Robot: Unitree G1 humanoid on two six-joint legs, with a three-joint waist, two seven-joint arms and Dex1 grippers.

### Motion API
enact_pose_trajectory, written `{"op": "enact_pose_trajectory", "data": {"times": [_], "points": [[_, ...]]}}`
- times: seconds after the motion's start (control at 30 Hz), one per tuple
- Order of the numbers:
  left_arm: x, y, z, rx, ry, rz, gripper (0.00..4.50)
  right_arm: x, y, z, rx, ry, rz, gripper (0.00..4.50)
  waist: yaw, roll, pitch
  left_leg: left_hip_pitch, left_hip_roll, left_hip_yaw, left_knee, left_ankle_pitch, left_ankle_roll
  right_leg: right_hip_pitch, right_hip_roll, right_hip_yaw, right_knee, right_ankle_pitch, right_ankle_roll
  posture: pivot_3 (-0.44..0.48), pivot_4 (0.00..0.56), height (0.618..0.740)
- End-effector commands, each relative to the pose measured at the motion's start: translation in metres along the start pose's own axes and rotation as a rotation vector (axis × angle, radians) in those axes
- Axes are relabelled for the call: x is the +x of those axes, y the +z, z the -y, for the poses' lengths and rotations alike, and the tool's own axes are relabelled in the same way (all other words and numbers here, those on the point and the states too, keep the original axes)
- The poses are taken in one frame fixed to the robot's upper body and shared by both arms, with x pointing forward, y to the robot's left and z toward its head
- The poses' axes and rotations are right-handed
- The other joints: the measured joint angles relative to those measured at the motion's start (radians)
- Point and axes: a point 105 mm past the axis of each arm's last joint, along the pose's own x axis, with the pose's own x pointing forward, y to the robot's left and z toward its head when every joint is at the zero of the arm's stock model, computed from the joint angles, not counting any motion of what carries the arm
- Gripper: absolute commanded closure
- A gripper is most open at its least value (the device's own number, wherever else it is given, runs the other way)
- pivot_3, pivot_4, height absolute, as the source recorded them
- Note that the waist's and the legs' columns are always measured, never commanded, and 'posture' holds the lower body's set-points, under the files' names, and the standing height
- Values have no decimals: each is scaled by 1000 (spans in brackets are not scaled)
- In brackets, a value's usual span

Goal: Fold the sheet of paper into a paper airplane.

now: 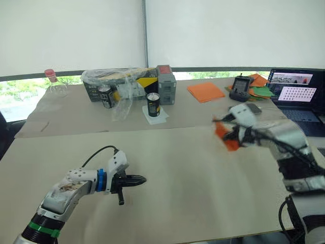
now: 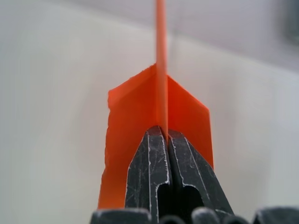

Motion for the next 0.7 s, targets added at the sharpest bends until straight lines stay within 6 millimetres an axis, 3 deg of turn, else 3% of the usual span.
{"op": "enact_pose_trajectory", "data": {"times": [0.03, 0.27, 0.67, 0.7], "points": [[1, 6, 2, 36, -1, 15, 4500, 3, 1, 45, 7, -138, 20, 4485, 0, 0, 0, 0, 0, 0, 0, 1, -1, 0, 0, 0, -1, 0, 0, 0, 150, 740], [4, 5, 4, 34, 7, 24, 4500, 23, -12, 48, 27, -77, 11, 4485, -17, 0, 0, -1, 2, 3, 1, 0, 1, 0, 0, 3, 0, 0, 0, 0, 150, 740], [6, 4, 4, 32, 14, 27, 4500, 27, -23, 45, -67, -4, -32, 4485, -20, 0, 0, -1, 1, 2, 1, 0, 1, 0, 0, 3, 1, 0, 1, 0, 150, 740], [7, 5, 4, 33, 14, 29, 4500, 27, -26, 47, -62, -13, -36, 4195, -20, 0, 0, -1, 1, 3, 1, 0, 1, 0, 0, 3, 1, 0, 1, 0, 150, 740]]}}
